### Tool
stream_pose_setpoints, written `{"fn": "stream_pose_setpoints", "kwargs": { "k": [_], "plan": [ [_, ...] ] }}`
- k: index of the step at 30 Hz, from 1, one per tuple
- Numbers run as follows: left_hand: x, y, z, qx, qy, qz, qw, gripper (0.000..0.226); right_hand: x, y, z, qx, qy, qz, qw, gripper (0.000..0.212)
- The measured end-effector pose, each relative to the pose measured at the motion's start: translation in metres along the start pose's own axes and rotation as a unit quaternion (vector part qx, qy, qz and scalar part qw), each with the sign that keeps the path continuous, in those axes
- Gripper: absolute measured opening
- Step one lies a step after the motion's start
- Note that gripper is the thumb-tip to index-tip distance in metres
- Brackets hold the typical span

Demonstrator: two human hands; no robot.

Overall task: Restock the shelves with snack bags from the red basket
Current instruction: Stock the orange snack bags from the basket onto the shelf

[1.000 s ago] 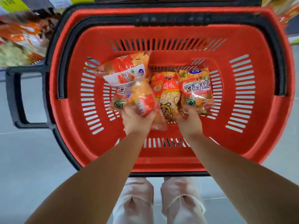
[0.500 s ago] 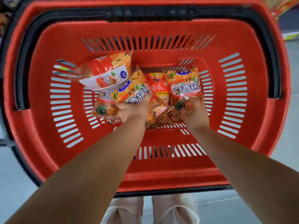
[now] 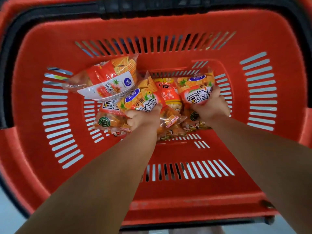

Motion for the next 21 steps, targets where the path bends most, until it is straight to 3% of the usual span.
{"fn": "stream_pose_setpoints", "kwargs": {
  "k": [2, 6, 12, 18, 21],
  "plan": [
    [0.002, -0.004, -0.016, 0.004, -0.003, 0.016, 1.0, 0.1, 0.005, -0.017, -0.014, 0.009, -0.004, -0.003, 1.0, 0.087],
    [0.016, -0.029, -0.063, 0.022, 0.029, 0.065, 0.997, 0.11, 0.013, -0.071, -0.048, 0.005, 0.009, -0.015, 1.0, 0.088],
    [0.024, -0.112, -0.169, 0.001, 0.066, 0.223, 0.973, 0.099, 0.043, -0.186, -0.135, -0.118, 0.089, -0.036, 0.988, 0.087],
    [0.017, -0.231, -0.296, -0.061, 0.092, 0.401, 0.909, 0.098, 0.092, -0.309, -0.219, -0.203, 0.134, -0.1, 0.965, 0.093],
    [0.022, -0.284, -0.35, -0.096, 0.056, 0.479, 0.871, 0.08, 0.112, -0.364, -0.255, -0.229, 0.149, -0.149, 0.95, 0.091]
  ]
}}
Point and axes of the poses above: each hand's wrist, its own y-axis towards the middle knuckle, its own z-axis out of the palm, x = y × z, the point moved 6 cm from there along y, towards the middle knuckle, and after that the axes turned 12 degrees about y, right-handed, at the moved point
